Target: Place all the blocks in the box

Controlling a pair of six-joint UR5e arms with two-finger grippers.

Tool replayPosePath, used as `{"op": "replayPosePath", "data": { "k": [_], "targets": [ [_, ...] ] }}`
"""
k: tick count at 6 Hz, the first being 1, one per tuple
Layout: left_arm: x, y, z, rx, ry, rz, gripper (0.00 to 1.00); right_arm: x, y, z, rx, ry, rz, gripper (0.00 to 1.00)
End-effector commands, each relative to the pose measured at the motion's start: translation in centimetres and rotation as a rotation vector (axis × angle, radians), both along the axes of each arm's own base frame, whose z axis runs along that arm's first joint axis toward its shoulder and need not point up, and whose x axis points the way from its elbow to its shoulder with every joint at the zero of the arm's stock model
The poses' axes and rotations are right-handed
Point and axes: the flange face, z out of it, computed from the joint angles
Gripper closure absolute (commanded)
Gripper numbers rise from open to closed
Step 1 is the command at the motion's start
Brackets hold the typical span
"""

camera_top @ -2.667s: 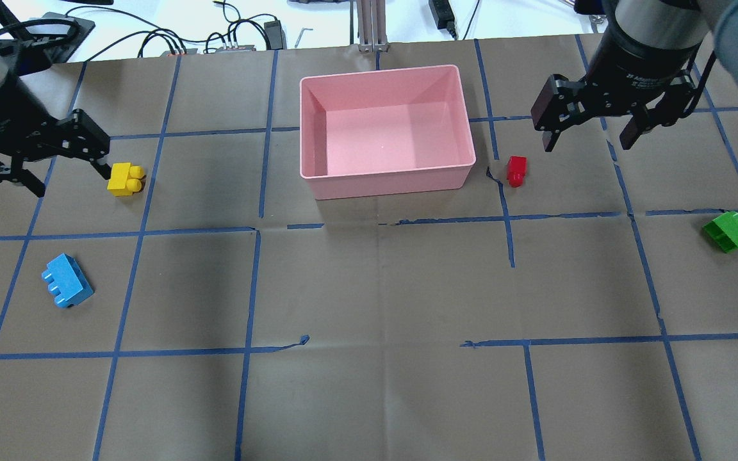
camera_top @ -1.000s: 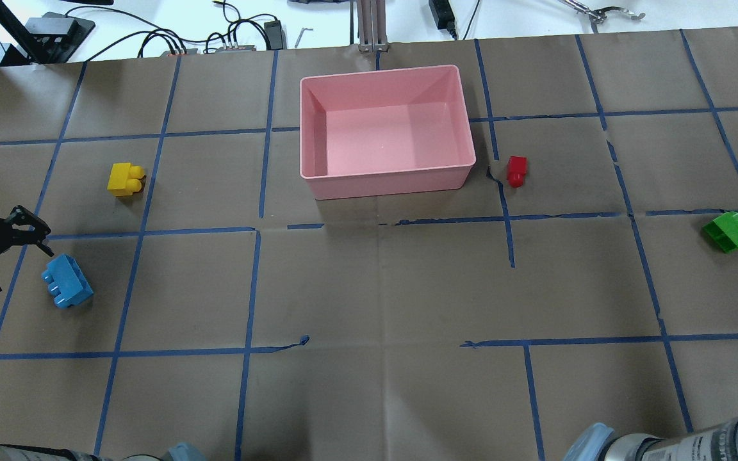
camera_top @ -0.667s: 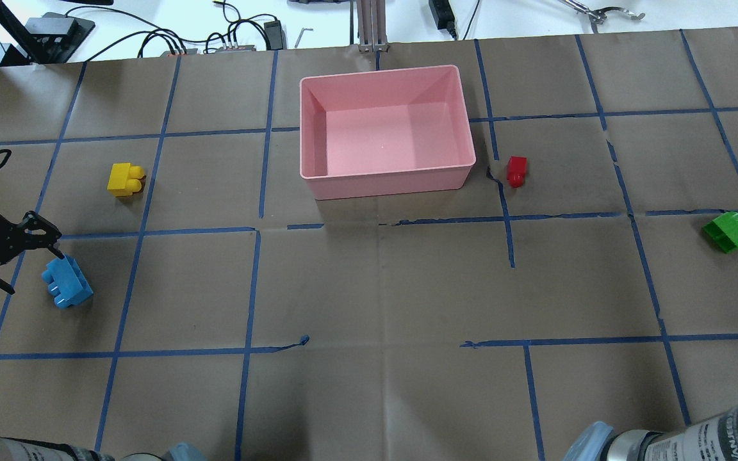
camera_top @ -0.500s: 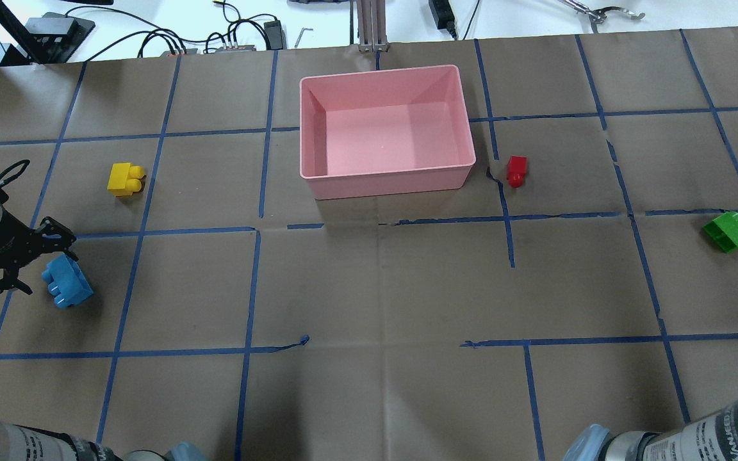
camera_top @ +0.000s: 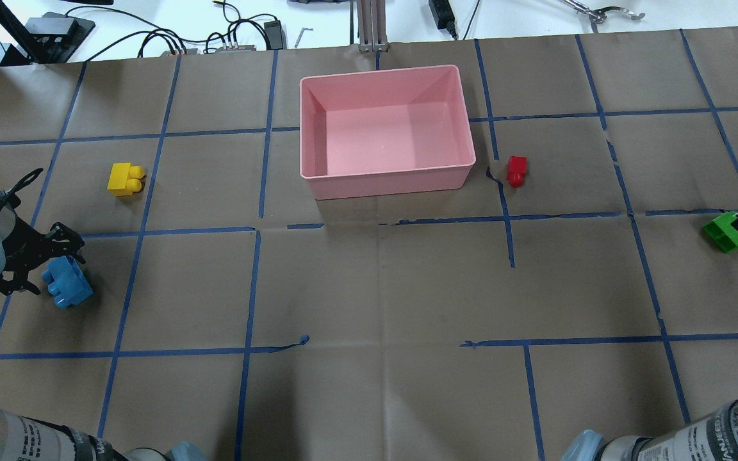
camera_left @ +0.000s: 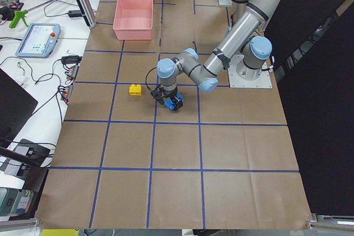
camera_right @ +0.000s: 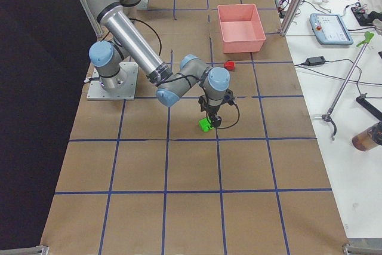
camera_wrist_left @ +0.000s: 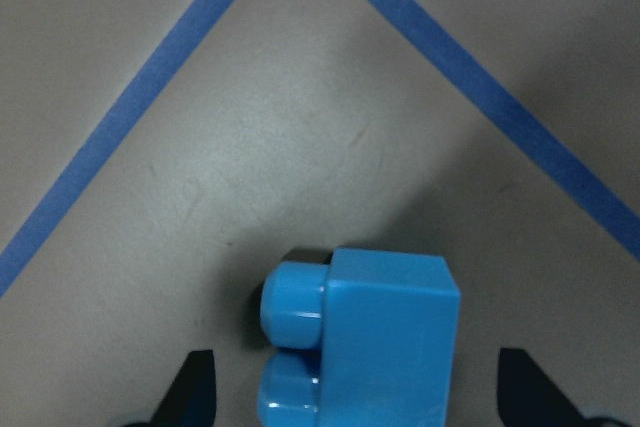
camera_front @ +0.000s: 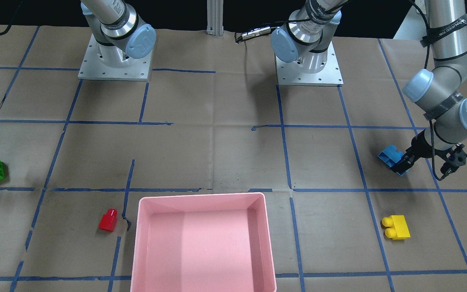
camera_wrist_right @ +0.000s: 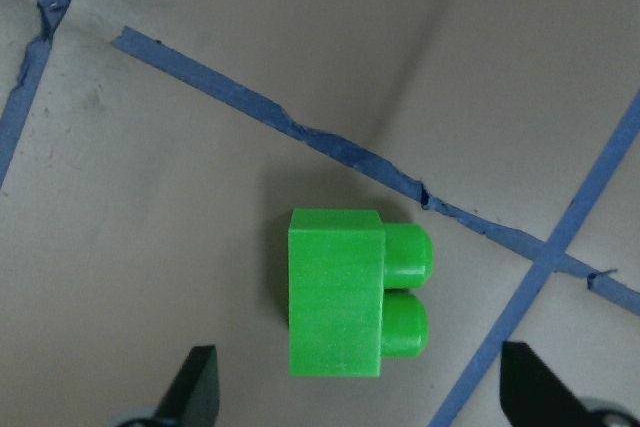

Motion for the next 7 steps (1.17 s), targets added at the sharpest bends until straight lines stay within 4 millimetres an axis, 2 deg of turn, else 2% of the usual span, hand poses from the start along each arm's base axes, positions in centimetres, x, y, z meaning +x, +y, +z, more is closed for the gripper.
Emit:
{"op": "replayPosePath", "data": {
  "k": [1,2,4,5,7],
  "targets": [
    [-0.2,0.2,-0.6,0.010,0.007,-0.004,0.01,0.6,-0.7,-1.7,-0.050,-0.007,0.043,0.00],
    [-0.1,0.1,-0.6,0.005,0.009,0.002,0.01,0.0,-1.5,-3.3,-0.065,0.006,0.071,0.00],
    [-0.1,0.2,-1.3,0.016,0.016,0.004,0.04,0.1,-1.3,-4.0,-0.058,0.000,0.070,0.00],
    [-0.1,0.1,-1.3,0.014,0.016,0.004,0.22,0.1,-1.3,-4.3,-0.052,-0.002,0.073,0.00],
    [0.1,-0.2,-0.7,-0.004,0.008,0.010,0.48,0.0,-1.2,-5.1,-0.031,-0.002,0.066,0.00]
  ]
}}
